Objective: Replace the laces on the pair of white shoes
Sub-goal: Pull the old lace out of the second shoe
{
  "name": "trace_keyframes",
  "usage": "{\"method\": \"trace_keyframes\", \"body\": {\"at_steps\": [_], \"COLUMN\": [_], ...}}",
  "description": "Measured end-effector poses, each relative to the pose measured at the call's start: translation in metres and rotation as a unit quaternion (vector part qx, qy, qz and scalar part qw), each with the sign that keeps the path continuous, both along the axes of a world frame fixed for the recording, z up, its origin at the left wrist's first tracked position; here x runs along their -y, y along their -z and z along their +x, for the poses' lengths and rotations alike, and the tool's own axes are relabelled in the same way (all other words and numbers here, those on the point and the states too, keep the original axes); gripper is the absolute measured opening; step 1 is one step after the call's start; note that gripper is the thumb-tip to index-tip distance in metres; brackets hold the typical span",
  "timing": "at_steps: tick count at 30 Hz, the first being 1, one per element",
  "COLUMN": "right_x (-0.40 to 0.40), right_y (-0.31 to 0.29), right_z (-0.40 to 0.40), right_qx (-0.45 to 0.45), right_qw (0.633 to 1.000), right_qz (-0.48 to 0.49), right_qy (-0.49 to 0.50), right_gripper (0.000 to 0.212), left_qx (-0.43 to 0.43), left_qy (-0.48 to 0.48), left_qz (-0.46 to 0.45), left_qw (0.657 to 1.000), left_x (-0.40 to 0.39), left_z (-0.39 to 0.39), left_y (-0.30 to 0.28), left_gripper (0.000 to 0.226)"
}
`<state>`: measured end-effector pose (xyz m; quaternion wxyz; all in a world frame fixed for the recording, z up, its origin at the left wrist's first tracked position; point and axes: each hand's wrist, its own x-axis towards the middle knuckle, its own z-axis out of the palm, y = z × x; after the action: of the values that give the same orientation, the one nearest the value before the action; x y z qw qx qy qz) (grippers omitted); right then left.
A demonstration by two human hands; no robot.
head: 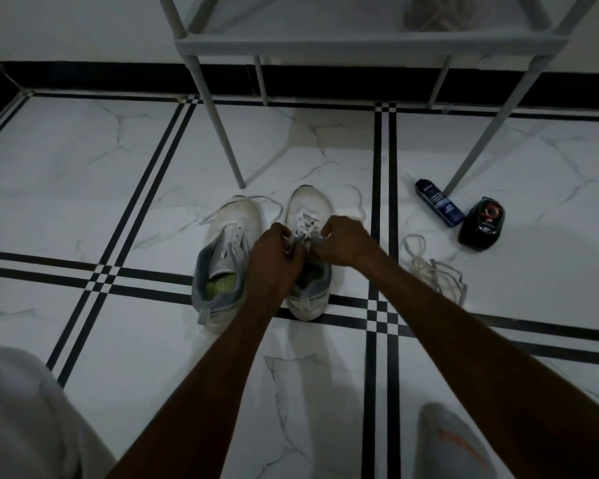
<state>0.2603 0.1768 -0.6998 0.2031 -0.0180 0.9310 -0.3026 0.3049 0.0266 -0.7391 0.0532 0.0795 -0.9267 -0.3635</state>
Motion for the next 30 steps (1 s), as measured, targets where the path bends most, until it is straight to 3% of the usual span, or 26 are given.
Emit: {"method": "trace_keyframes", "body": {"at_steps": [4, 7, 9, 12, 19, 21, 23, 25, 28, 30], "right_x": [-0.002, -0.022, -0.022, -0.014, -0.014, -0.02, -0.026, -0.029, -0.025, -0.023], "right_y": [0.012, 0.016, 0.018, 0.013, 0.018, 0.019, 0.022, 0.022, 0.019, 0.018], "right_z": [0.01, 0.004, 0.001, 0.002, -0.006, -0.009, -0.01, -0.009, -0.011, -0.013], "right_qx": [-0.083, -0.025, -0.033, -0.06, -0.089, -0.057, -0.043, -0.052, -0.046, -0.034], "right_qw": [0.995, 0.988, 0.991, 0.996, 0.996, 0.996, 0.993, 0.992, 0.993, 0.995], "right_qz": [-0.043, -0.108, -0.095, -0.048, -0.031, -0.062, -0.092, -0.096, -0.098, -0.094], "right_qy": [0.042, 0.107, 0.093, 0.041, 0.003, 0.027, 0.059, 0.062, 0.036, 0.032], "right_gripper": [0.032, 0.028, 0.02, 0.018, 0.026, 0.027, 0.025, 0.021, 0.021, 0.023], "left_qx": [-0.008, -0.036, -0.038, -0.035, -0.073, -0.081, -0.102, -0.133, -0.113, -0.076], "left_qy": [0.015, -0.025, -0.014, 0.077, 0.154, 0.065, -0.143, -0.218, -0.037, 0.115], "left_qz": [-0.009, 0.011, -0.033, -0.149, -0.249, -0.221, -0.071, 0.029, 0.033, -0.08], "left_qw": [1.0, 0.999, 0.999, 0.985, 0.953, 0.97, 0.982, 0.966, 0.992, 0.987], "left_x": [0.006, 0.013, 0.008, -0.007, -0.017, -0.011, 0.004, 0.018, 0.007, -0.004], "left_z": [-0.006, -0.008, -0.008, -0.008, -0.018, -0.022, -0.03, -0.036, -0.034, -0.032], "left_y": [0.0, 0.002, 0.001, -0.004, -0.003, 0.001, -0.002, -0.003, -0.014, -0.016], "left_gripper": [0.011, 0.014, 0.024, 0.04, 0.024, 0.017, 0.013, 0.011, 0.03, 0.037]}}
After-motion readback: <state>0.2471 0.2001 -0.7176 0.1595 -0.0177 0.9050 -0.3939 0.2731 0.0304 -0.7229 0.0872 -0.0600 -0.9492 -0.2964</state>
